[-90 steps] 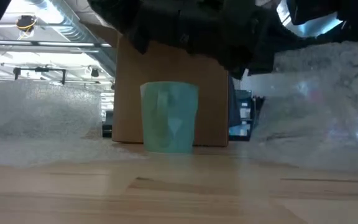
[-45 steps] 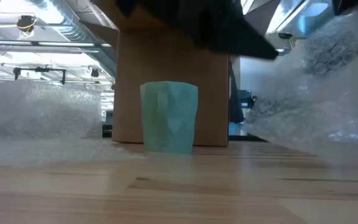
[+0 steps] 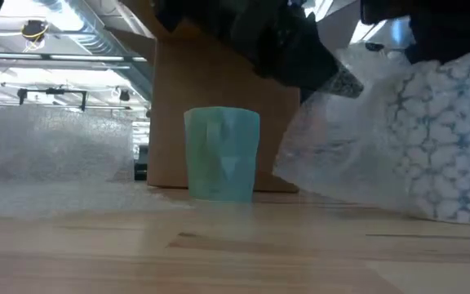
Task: Wrap mug
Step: Wrap the bottom white blue floral mug glass
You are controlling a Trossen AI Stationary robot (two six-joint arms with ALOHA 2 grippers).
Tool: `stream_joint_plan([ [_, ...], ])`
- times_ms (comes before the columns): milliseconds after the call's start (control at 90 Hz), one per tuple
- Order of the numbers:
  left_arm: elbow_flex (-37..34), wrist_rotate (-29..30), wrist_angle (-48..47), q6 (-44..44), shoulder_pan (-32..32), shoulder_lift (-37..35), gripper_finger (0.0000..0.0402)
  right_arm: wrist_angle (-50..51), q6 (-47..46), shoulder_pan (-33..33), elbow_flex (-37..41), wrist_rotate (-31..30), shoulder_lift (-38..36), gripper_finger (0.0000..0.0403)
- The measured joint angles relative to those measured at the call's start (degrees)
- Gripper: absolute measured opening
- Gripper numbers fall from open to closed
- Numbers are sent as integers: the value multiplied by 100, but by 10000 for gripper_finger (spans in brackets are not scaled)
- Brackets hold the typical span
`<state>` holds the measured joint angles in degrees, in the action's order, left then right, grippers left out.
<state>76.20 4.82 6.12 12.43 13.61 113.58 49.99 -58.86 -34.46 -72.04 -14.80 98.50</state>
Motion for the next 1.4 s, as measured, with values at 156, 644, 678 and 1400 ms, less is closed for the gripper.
stream_joint_plan([
  [156, 0, 0, 4, 0, 0, 0, 0, 615, -135, -67, -501, 142, -252, 0],
  [644, 2, 0, 10, -62, 0, 0, 0, 2159, -3239, -1738, -409, -278, -833, 0],
  [678, 2, 0, 12, -68, 0, 0, 0, 2116, -3498, -1882, -299, -352, -833, 0],
  [1400, 4, -188, 721, -346, -3, 0, 0, -1014, -3575, -2070, 1957, -2941, -564, 0],
])
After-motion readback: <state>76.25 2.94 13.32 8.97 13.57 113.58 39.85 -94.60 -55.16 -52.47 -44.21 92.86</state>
